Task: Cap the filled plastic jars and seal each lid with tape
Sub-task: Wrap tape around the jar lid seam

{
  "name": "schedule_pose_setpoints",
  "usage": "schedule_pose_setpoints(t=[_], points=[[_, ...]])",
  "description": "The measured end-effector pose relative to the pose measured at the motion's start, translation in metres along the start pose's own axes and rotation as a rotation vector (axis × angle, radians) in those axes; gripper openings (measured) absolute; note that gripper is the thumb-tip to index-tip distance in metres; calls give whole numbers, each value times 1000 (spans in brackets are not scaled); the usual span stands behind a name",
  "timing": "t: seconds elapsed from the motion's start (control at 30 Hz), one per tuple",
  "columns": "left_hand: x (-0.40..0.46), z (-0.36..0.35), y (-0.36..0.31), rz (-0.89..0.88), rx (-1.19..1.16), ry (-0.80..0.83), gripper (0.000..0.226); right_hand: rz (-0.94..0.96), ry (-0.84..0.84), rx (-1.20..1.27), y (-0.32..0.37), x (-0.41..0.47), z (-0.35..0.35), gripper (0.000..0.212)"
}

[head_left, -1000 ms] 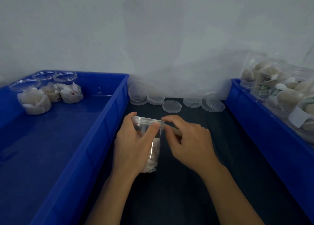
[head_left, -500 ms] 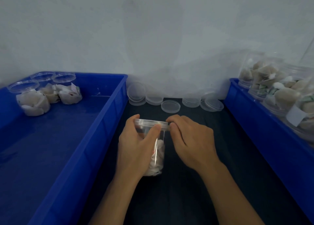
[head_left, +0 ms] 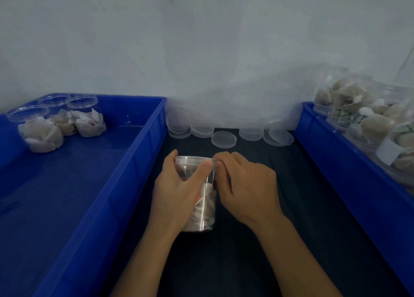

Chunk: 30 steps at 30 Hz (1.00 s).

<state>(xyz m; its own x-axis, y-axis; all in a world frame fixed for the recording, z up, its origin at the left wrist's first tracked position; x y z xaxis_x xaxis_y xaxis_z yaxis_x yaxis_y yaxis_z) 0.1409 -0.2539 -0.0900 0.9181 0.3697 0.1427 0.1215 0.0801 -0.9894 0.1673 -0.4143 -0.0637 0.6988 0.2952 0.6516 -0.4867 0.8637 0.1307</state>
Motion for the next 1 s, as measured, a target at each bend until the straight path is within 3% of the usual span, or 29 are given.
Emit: schedule_pose_setpoints(t=[0.07,0.17,0.23,0.43,0.63,0.77,0.93,1.0], points=[[0,0,-1,-15,68,-17,118,-6,-6,-1,0,0,-1,32],[1,4,-3,-35,135,-43,100,-17,1,19,2,-2,-2,32],[1,7,-4,-53,159,-32,104,-36,7,86,1,-2,0,35],[0,5,-7,-26,41,17,124,-81,206,192,-2,-3,-8,38],[2,10,-5,-59,-9,13,112,-130,285,335,-11,-2,-15,37],[0,8,-6,-67,-17,32,115,-135,236,247,-15,-1,-9,44],[0,8,-1,-67,53,-16,88,-136,164,161,-14,0,-6,33],[-1,6,-3,-70,90,-20,93,-150,177,171,-16,-1,-6,37]])
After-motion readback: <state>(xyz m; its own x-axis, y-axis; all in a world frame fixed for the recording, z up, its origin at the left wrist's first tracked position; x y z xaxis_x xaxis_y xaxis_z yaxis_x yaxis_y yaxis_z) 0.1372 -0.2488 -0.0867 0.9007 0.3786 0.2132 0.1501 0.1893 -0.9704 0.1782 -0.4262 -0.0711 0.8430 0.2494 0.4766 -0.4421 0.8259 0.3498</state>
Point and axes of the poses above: each hand's wrist, its own x-axis towards the middle knuckle, its own z-axis out of the back of the hand, y = z × x, the point moved 4 cm from there along x, towards the middle knuckle, and after that the axes turned 8 degrees about -x, right-handed, at the moved point
